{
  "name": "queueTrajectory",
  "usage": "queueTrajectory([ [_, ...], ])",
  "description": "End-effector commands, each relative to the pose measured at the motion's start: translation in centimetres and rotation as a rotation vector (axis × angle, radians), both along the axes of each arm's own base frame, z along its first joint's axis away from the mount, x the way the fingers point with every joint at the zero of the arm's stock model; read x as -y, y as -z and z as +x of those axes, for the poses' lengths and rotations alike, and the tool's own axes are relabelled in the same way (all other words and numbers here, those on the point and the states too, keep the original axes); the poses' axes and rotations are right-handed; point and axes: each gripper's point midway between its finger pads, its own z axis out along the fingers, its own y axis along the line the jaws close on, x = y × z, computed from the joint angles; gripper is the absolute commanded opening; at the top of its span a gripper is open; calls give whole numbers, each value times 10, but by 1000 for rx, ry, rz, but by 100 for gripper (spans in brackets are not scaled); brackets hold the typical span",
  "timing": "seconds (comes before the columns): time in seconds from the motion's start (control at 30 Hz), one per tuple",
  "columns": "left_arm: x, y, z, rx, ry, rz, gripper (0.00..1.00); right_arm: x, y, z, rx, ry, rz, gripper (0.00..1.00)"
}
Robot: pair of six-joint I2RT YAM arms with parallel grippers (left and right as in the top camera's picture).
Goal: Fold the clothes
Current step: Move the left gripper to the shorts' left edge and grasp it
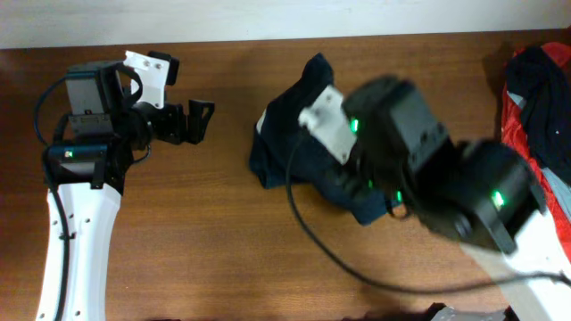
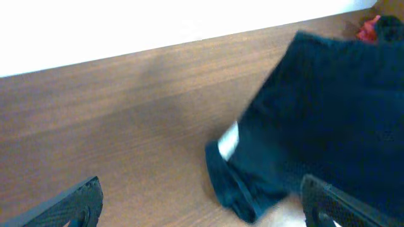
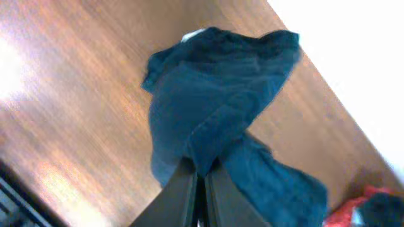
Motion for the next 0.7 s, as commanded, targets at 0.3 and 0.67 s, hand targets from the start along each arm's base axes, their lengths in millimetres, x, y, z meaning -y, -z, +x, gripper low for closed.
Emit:
queueTrajectory([
  [0.3,24,31,16,-63,82,20,99,61,-27,4,176,238,-159,4],
  [0.67,105,91,10,-156,462,-63,99,65,-21,-1,155,216,-200,4],
])
